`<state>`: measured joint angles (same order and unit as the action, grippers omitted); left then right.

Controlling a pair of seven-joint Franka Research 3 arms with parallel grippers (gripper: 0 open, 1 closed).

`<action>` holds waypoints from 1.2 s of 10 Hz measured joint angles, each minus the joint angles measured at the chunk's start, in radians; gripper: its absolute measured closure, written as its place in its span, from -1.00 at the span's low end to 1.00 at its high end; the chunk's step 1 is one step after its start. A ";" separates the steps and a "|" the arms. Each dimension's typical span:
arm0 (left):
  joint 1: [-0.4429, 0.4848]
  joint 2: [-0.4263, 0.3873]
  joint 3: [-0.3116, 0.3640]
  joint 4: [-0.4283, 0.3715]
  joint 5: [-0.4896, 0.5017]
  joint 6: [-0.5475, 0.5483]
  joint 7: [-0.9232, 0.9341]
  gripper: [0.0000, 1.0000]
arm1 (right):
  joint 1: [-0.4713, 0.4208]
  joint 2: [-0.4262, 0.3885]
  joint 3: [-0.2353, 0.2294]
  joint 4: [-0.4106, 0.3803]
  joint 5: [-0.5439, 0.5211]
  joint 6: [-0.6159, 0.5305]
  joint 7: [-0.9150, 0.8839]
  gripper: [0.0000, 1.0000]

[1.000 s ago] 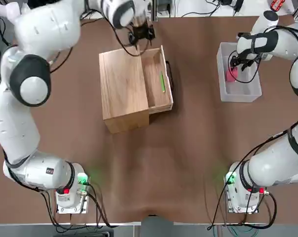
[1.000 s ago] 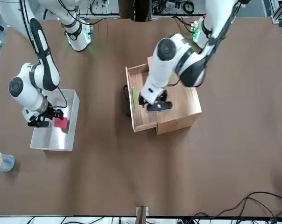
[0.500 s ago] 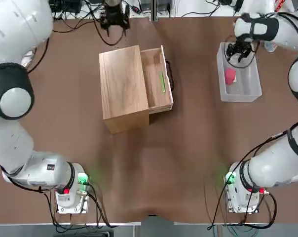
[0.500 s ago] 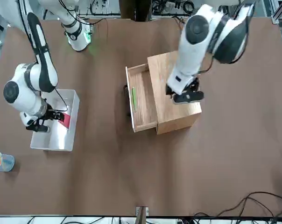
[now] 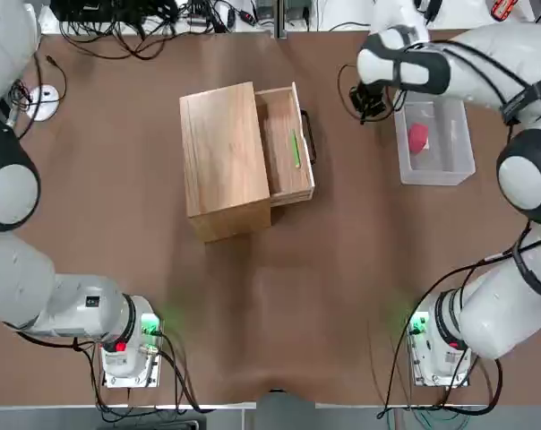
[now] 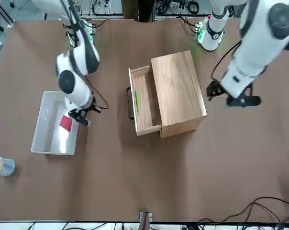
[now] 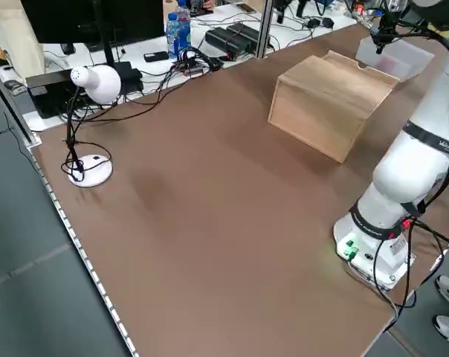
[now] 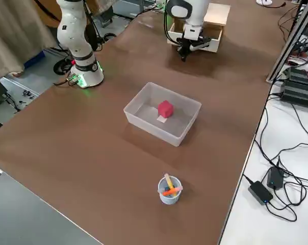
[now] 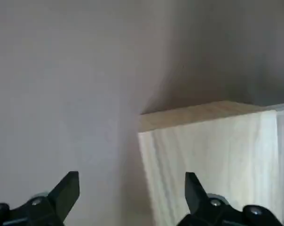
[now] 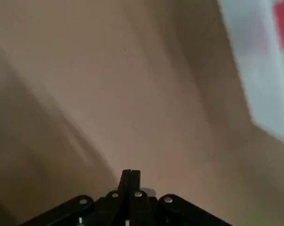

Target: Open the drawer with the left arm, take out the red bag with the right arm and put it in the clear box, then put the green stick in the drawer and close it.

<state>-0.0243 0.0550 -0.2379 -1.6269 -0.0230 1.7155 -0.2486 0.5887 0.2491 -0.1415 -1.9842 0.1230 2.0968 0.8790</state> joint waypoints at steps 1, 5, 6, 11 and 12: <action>0.001 -0.033 0.062 -0.013 -0.019 -0.007 0.088 -1.00 | 0.030 0.008 0.000 -0.003 0.070 0.020 0.063 0.98; 0.005 -0.101 0.150 -0.054 -0.025 -0.046 0.182 -1.00 | 0.096 0.130 0.000 -0.031 0.478 0.239 0.094 0.98; 0.005 -0.103 0.155 -0.056 -0.025 -0.046 0.195 -0.99 | 0.128 0.162 0.000 -0.031 0.554 0.284 0.094 0.98; 0.005 -0.059 0.172 0.026 0.000 -0.082 0.238 -0.93 | 0.190 0.183 -0.007 -0.014 0.751 0.328 0.126 0.98; 0.004 -0.042 0.171 0.062 0.001 -0.114 0.239 -0.93 | 0.228 0.182 -0.006 0.005 0.788 0.334 0.166 0.98</action>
<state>-0.0199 0.0125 -0.0665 -1.5648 -0.0222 1.6015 -0.0093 0.8164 0.4316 -0.1478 -1.9791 0.9112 2.4306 1.0449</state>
